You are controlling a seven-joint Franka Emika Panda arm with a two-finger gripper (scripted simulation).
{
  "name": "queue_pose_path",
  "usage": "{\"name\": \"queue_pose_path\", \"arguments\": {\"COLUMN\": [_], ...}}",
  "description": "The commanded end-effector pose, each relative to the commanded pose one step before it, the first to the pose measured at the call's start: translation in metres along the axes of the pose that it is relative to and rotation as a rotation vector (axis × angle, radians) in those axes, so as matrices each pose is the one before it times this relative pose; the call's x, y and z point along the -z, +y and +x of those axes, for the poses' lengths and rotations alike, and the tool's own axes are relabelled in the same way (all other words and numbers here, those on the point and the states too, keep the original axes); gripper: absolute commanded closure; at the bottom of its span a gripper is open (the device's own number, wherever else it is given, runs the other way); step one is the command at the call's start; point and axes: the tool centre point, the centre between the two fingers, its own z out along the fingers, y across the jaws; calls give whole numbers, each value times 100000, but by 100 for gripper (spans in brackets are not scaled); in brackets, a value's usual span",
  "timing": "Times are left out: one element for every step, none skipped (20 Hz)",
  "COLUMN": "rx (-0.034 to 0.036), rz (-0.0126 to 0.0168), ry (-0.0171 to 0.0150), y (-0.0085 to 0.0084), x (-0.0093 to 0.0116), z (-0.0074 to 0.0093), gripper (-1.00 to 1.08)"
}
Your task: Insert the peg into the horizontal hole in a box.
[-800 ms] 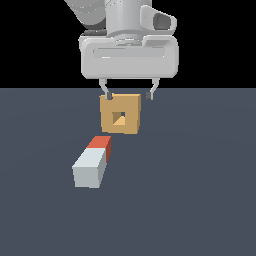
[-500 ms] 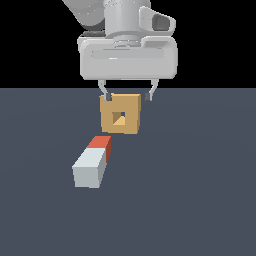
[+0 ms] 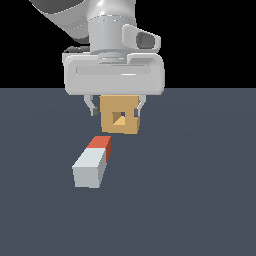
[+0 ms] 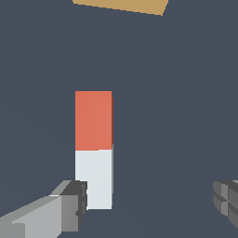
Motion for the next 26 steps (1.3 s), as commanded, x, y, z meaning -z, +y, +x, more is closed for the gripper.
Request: {"name": "queue_pose_path", "arguments": {"rx": [40,40,40,28,49,20,28,28,29,29,0,29,0,30,0,0,0,-73,0,0,0,0,0,0,0,22], "rz": [173,41,41,29,49,20,28,28,28,28,0,28,0,27,0,0,0,117,0,0,0,0,0,0,0,-43], "ry": [-191,-79,-79,-56,-97,-40,-56,-56,-56,-56,0,-56,0,-56,0,0,0,-6,0,0,0,0,0,0,0,2], "y": [-1239,-504,-479,-454,-423,-396,-362,-327,-290,-251,-216,-176,-143,-105,-75,-44,-14,55,-1,-3,-5,-7,-9,-11,-13,-17], "x": [-1410,-589,-567,-536,-519,-472,-443,-408,-370,-330,-277,-250,-196,-166,-111,-66,-22,89,-31,-92,-153,-214,-274,-334,-392,-426], "z": [-946,-391,-374,-365,-328,-327,-295,-269,-241,-211,-202,-151,-141,-90,-79,-48,-16,60,-1,-2,-3,-4,-6,-7,-8,2], "gripper": [-92,-92,-92,-92,-92,-92,-92,-92,-92,-92,-92,-92,-92,-92,-92,-92,-92,-92,-92,-92,-92,-92,-92,-92,-92,-92]}}
